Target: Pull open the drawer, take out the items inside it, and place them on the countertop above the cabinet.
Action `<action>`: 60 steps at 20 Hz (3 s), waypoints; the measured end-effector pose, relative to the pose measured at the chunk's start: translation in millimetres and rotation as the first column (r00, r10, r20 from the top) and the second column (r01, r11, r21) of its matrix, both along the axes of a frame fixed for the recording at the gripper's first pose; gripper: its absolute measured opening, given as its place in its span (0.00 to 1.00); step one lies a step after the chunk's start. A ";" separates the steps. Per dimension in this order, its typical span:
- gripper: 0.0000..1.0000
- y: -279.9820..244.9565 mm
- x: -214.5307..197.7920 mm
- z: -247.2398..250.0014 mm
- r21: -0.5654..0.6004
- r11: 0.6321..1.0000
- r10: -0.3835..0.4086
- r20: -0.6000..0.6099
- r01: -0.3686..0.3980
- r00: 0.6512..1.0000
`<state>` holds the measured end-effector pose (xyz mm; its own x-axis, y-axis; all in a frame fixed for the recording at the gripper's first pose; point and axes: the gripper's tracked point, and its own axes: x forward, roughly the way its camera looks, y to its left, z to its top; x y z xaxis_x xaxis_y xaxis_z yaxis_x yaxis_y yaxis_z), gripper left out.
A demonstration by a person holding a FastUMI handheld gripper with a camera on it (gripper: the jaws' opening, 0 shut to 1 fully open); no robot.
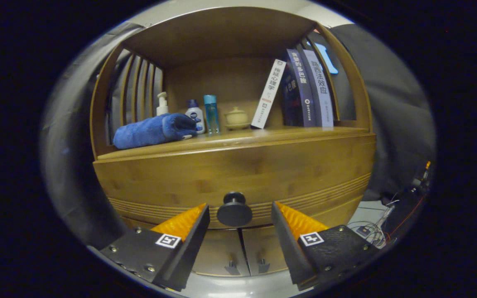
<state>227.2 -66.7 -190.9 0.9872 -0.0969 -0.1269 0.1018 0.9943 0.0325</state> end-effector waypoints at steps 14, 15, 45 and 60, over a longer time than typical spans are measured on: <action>0.36 8.0 5.9 3.5 -0.141 0.990 -0.015 0.010 0.016 1.000; 0.36 8.1 2.4 1.9 -0.158 0.987 -0.013 0.005 0.013 1.000; 0.27 16.6 -177.3 -15.1 -0.145 0.987 0.064 -0.014 -0.065 0.998; 0.86 43.6 -189.4 118.8 -0.148 0.988 0.062 0.138 -0.041 0.988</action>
<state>37.7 -23.1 -72.1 0.9983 -0.0527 0.0265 0.0551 0.9933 -0.1017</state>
